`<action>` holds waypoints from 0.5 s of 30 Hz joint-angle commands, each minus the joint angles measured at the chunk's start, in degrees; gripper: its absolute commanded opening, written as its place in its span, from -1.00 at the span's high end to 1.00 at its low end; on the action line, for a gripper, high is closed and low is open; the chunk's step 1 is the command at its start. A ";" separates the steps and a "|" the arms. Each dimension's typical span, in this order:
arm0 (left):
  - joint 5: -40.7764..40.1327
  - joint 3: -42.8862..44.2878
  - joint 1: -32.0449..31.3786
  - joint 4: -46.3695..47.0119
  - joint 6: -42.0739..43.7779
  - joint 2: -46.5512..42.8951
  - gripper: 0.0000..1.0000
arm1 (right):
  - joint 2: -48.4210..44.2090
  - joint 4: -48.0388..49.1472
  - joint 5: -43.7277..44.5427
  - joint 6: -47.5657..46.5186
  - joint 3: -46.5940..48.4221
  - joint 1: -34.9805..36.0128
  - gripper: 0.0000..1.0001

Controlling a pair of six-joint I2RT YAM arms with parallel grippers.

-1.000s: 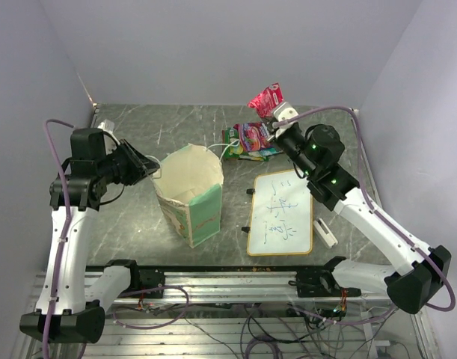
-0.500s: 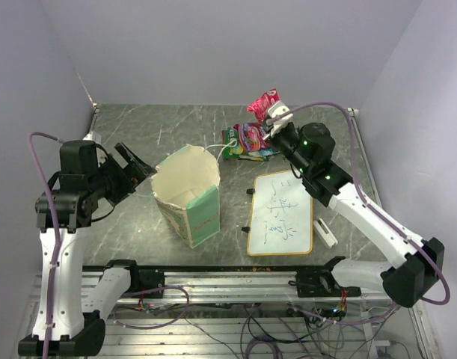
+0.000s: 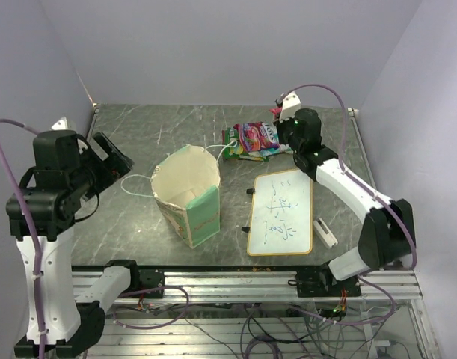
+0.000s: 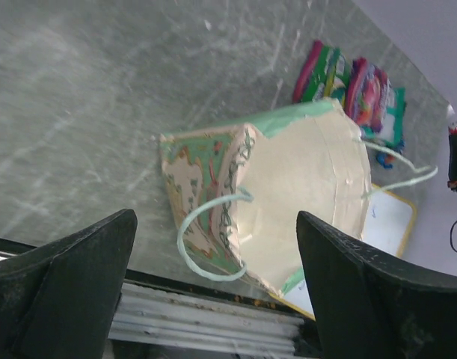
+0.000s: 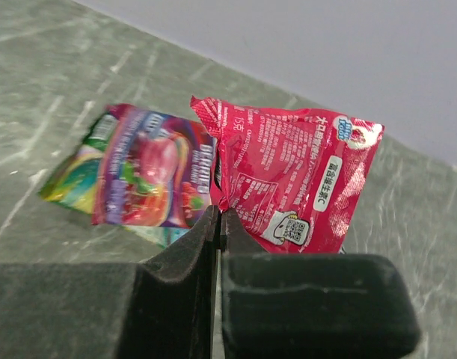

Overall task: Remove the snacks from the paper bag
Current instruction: Place the snack at the center of the board.

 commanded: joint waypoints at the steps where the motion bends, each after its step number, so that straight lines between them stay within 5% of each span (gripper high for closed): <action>1: -10.41 10.00 0.36 -5.05 6.38 3.63 -0.96 | 5.92 -1.86 4.49 8.62 5.37 -3.64 1.00; 8: -10.81 17.87 0.36 -4.72 9.45 7.90 -0.90 | 14.59 -10.11 11.49 20.90 14.39 -6.97 1.00; 15: -10.98 18.40 0.36 -4.80 10.64 8.15 -0.90 | 22.82 -18.89 8.53 25.03 23.25 -7.53 1.00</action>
